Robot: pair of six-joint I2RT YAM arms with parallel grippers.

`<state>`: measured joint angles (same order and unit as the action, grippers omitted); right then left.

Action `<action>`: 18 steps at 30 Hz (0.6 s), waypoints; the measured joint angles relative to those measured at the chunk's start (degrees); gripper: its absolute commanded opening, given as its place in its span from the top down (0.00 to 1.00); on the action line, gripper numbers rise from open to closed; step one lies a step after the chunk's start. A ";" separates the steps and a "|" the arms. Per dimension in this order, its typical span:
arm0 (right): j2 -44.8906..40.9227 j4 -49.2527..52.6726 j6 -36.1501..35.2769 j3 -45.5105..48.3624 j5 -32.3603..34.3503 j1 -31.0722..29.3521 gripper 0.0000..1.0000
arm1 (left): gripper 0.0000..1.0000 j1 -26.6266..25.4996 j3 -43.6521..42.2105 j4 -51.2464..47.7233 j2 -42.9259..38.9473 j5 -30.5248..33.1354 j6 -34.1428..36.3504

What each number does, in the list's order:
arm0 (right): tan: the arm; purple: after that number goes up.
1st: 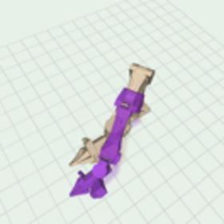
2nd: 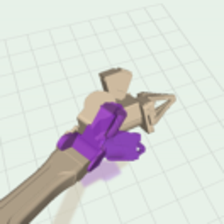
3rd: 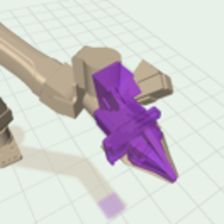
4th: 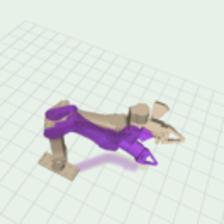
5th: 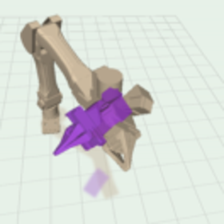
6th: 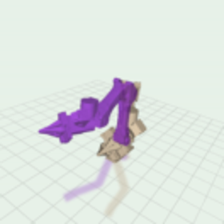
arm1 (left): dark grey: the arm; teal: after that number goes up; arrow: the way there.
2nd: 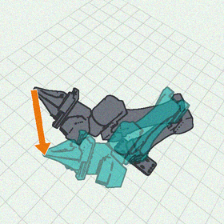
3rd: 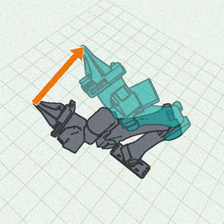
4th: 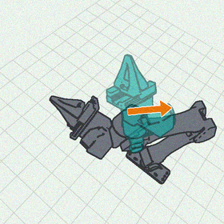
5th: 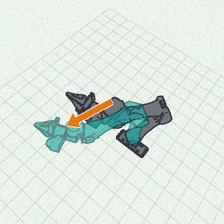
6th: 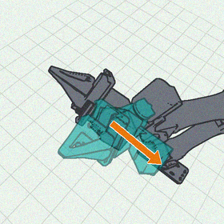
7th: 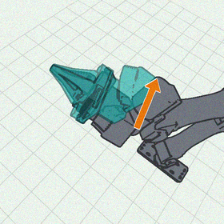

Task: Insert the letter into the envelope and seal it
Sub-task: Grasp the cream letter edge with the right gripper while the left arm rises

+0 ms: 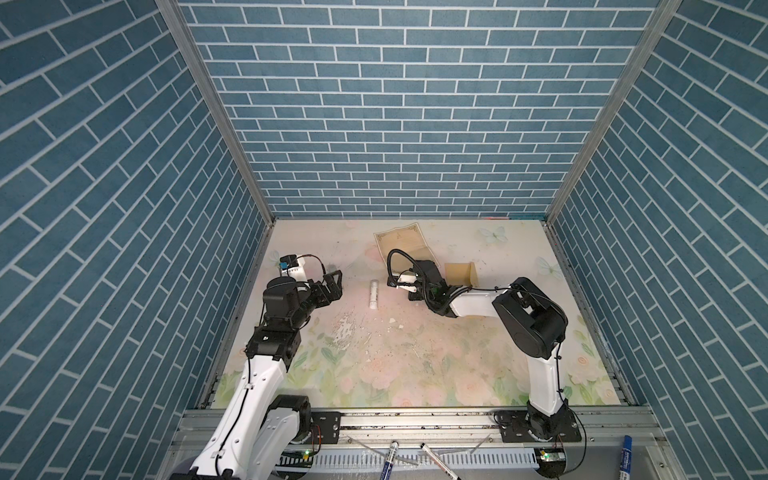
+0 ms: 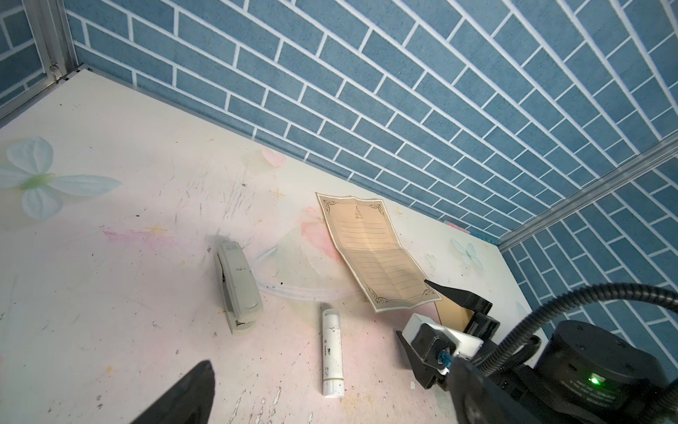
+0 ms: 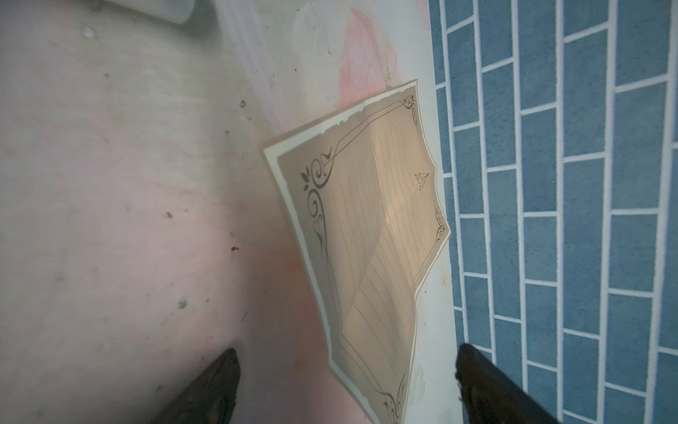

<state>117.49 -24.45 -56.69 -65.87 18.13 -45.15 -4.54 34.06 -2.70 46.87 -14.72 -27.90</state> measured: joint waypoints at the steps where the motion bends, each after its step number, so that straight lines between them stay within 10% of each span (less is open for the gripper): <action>1: 0.52 -0.79 -0.55 -0.22 0.33 -0.02 0.14 | 0.00 0.00 0.00 0.00 0.00 0.00 0.00; 18: 6.93 -6.56 -5.81 -3.19 2.01 0.00 0.66 | 0.00 0.00 -0.24 0.52 0.00 -0.50 -0.72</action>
<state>124.42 -31.00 -62.50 -69.06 20.14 -45.15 -4.54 33.82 -2.17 46.87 -15.22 -28.62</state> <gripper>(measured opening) 0.414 0.995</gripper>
